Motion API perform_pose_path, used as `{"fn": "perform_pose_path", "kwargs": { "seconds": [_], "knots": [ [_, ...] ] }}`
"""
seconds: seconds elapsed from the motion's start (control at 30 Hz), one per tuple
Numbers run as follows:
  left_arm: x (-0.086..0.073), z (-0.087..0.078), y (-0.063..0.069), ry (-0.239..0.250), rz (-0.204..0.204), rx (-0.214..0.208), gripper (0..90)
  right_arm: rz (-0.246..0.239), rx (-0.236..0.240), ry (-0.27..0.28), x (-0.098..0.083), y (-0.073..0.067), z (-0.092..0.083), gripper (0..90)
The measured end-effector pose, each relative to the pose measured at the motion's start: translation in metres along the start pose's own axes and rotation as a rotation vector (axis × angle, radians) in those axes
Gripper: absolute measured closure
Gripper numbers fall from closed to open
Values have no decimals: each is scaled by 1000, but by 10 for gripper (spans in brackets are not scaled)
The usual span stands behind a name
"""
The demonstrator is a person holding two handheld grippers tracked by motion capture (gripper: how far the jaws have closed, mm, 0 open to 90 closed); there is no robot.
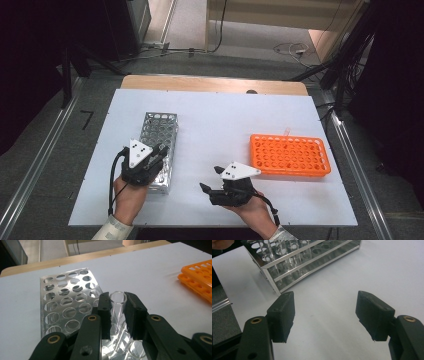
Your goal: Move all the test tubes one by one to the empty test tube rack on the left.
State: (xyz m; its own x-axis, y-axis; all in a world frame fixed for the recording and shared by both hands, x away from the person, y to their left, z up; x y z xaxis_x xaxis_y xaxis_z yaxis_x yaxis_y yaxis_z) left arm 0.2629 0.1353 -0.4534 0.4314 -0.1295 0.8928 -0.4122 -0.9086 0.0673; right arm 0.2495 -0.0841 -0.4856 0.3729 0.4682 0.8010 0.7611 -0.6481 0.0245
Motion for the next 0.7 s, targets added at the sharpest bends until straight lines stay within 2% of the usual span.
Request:
{"fn": "perform_pose_path", "kwargs": {
  "seconds": [0.53, 0.7],
  "knots": [
    [1, -2, 1, 8, -9, -15, 721, 0, 0, -3, 0, 0, 0, 303],
    [3, -7, 2, 30, -24, -33, 650, 11, -12, 12, 1, 5, -3, 303]
  ]
}}
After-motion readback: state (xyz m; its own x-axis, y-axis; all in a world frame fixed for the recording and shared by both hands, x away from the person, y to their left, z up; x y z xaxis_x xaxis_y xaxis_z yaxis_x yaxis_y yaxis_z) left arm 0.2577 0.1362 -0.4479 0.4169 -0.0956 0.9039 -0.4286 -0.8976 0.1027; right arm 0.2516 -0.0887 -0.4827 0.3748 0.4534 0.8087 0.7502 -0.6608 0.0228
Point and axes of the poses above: each handheld gripper's, and its own axes: z roughly forward along the jaws, x roughly out of its top, y roughly to its right, the point moved 5 cm from there along z, roughly forward along the jaws, and after that the axes turned 6 degrees about -x, right-handed, at the moved point
